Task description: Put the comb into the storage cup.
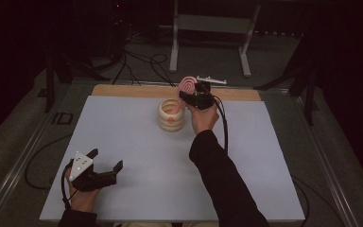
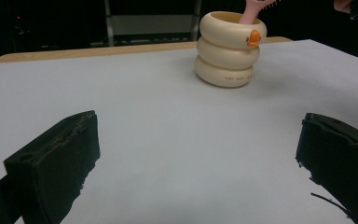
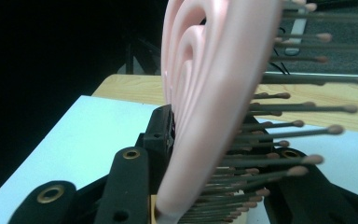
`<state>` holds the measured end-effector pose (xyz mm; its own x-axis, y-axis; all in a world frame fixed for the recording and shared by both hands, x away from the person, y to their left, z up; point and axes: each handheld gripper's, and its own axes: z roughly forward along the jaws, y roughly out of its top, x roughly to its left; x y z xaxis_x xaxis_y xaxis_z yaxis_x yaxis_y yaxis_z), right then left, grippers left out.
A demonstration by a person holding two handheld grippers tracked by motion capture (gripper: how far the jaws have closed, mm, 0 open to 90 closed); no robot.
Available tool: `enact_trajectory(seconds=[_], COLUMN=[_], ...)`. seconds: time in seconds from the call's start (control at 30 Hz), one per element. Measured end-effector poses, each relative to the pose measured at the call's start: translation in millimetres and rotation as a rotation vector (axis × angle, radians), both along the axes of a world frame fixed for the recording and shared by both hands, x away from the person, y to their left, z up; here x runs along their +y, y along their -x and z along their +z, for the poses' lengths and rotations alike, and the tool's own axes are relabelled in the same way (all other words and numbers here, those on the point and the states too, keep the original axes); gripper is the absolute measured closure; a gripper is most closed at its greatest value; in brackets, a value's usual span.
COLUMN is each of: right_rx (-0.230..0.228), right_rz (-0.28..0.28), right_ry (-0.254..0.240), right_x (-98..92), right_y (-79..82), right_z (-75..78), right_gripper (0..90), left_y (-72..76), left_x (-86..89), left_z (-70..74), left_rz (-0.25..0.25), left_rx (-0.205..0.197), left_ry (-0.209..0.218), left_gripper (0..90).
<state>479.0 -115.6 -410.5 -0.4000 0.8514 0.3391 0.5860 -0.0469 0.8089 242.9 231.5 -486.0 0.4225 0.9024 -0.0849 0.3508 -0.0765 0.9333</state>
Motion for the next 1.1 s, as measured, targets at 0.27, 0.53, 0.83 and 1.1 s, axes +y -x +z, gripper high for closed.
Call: enact_trajectory(seconds=[0.27, 0.53, 0.83, 1.1], right_rx=[0.005, 0.009, 0.013, 0.008], right_rz=[0.004, 0.006, 0.012, 0.019], right_ry=[0.000, 0.002, 0.006, 0.018], right_x=[1.7, 4.3, 8.0, 12.3], right_y=[-0.3, -0.7, -1.0, -0.1], right_z=[-2.9, -4.5, -6.2, -7.2], right_gripper=[63.8, 63.8, 63.8, 63.7], left_y=[-0.2, -0.3, -0.3, -0.4], left_x=[-0.2, -0.6, -0.3, -0.5], left_z=[-0.2, -0.4, -0.4, -0.6], left_rz=[-0.001, -0.002, -0.002, -0.002], left_rx=[0.001, 0.000, 0.002, 0.002], left_ry=[0.000, -0.001, -0.001, 0.001], left_gripper=[0.5, 0.5, 0.6, 0.5])
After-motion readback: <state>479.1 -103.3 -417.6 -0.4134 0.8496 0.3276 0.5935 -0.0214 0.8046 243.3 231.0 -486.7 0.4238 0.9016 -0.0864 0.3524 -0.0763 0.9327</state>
